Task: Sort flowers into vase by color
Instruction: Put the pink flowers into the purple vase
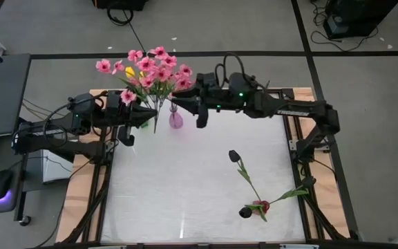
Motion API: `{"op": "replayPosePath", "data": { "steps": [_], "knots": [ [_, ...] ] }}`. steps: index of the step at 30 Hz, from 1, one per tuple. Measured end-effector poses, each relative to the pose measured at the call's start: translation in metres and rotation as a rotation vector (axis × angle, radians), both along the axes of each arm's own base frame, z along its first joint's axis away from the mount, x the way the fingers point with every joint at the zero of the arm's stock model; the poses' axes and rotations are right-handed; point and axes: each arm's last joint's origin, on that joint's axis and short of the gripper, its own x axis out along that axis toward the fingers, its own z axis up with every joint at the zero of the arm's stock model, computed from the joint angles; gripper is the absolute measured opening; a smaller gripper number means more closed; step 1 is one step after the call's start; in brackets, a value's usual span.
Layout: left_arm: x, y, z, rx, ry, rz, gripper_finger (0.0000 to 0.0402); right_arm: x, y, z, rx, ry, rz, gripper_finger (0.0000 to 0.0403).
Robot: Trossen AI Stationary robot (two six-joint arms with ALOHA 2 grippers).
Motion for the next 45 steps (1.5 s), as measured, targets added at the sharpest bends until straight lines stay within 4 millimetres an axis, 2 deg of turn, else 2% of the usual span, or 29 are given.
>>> {"op": "replayPosePath", "data": {
  "steps": [10,19,23,31,35,39,45],
  "knots": [
    [0.002,0.002,-0.001,0.012,0.004,0.074,0.0007,0.027,-0.003,-0.005,0.013,-0.003,0.022,0.0133],
    [0.020,0.004,-0.007,-0.006,0.033,0.071,0.0007,0.028,-0.006,-0.003,0.032,-0.041,0.035,0.0133],
    [0.021,0.004,-0.003,0.014,-0.015,0.073,0.0007,0.029,-0.007,-0.009,0.016,0.019,0.051,0.0133],
    [0.016,0.004,-0.001,0.017,-0.027,0.076,0.0007,0.016,-0.027,-0.018,-0.003,0.202,0.029,0.0136],
    [0.016,0.004,-0.002,0.033,-0.018,0.081,0.0007,0.003,-0.033,-0.009,-0.005,0.225,0.041,0.0145],
    [0.017,0.004,-0.002,0.037,-0.017,0.082,0.0007,-0.004,-0.032,0.001,0.011,0.177,0.100,0.0153],
    [0.017,0.005,-0.002,0.052,-0.015,0.119,0.0007,-0.001,-0.017,0.007,0.003,0.118,0.127,0.0155]
  ]
}}
